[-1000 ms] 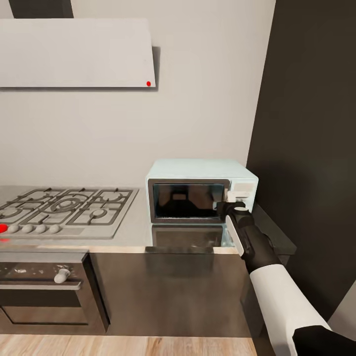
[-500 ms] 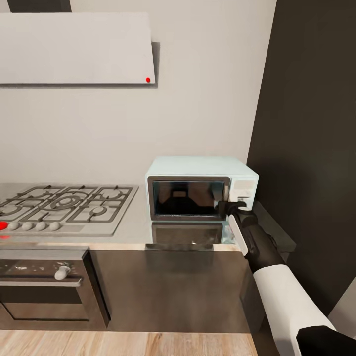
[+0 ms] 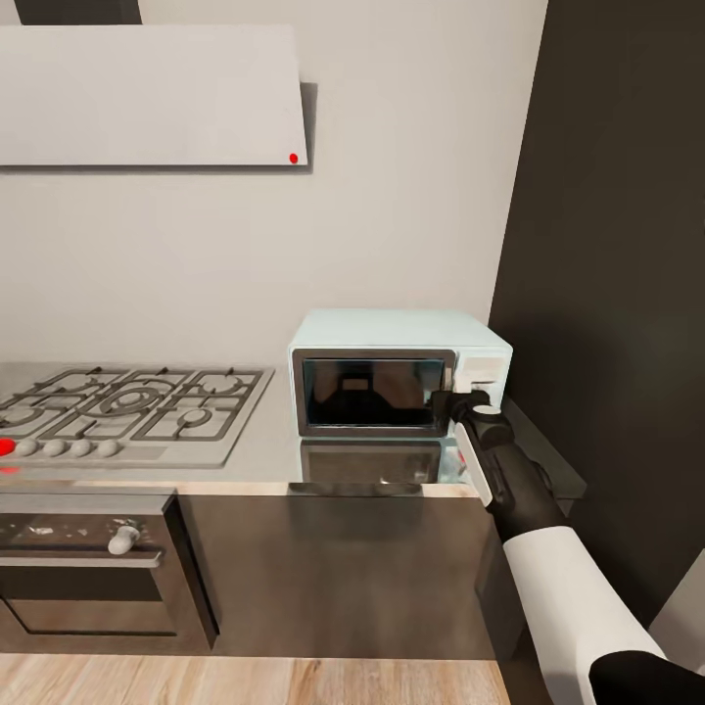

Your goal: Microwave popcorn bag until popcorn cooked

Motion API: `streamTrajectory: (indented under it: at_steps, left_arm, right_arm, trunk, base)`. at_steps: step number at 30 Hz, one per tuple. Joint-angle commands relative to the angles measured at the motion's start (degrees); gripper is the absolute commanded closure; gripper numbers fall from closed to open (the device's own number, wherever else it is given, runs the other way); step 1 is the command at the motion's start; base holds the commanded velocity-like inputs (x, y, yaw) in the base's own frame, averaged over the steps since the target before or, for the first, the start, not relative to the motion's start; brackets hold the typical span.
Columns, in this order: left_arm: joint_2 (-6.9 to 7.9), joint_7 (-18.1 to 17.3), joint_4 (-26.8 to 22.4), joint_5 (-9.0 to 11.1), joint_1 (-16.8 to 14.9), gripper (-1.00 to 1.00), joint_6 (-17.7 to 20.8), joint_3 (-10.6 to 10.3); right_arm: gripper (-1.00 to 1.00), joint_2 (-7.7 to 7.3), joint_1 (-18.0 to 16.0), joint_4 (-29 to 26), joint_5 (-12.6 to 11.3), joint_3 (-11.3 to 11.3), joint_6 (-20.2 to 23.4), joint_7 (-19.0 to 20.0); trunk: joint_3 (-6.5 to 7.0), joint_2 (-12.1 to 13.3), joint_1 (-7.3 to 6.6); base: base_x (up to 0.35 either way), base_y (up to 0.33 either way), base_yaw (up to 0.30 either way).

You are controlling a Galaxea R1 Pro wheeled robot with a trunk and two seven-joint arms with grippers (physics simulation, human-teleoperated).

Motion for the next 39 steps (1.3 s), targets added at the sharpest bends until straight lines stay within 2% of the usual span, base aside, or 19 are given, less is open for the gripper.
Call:
streamTrajectory:
  at_steps: [1,21,22,39]
  left_arm:
    - [-0.01,0.0,0.0,0.4,0.0,-1.0,-0.1,0.1]
    - [-0.01,0.0,0.0,0.4,0.0,-1.0,0.0,0.0]
    - [-0.01,0.0,0.0,0.4,0.0,-1.0,0.0,0.0]
    - [-0.01,0.0,0.0,0.4,0.0,-1.0,0.0,0.0]
  right_arm:
    - [-1.0,0.0,0.0,-0.1,0.0,0.1,0.3,-0.3]
    - [-1.0,0.09,0.0,0.0,-0.1,0.1,0.2,-0.4]
    - [1.0,0.09,0.0,0.0,-0.1,0.1,0.2,-0.6]
    - [1.0,0.35,0.0,0.0,0.0,0.1,0.2,-0.9]
  trunk:
    - [-0.05,0.0,0.0]
    - [-0.05,0.0,0.0]
    - [-0.05,0.0,0.0]
    - [-0.05,0.0,0.0]
  base:
    - [0.0,0.0,0.0]
    - [0.0,0.0,0.0]
    - [0.0,0.0,0.0]
    - [0.0,0.0,0.0]
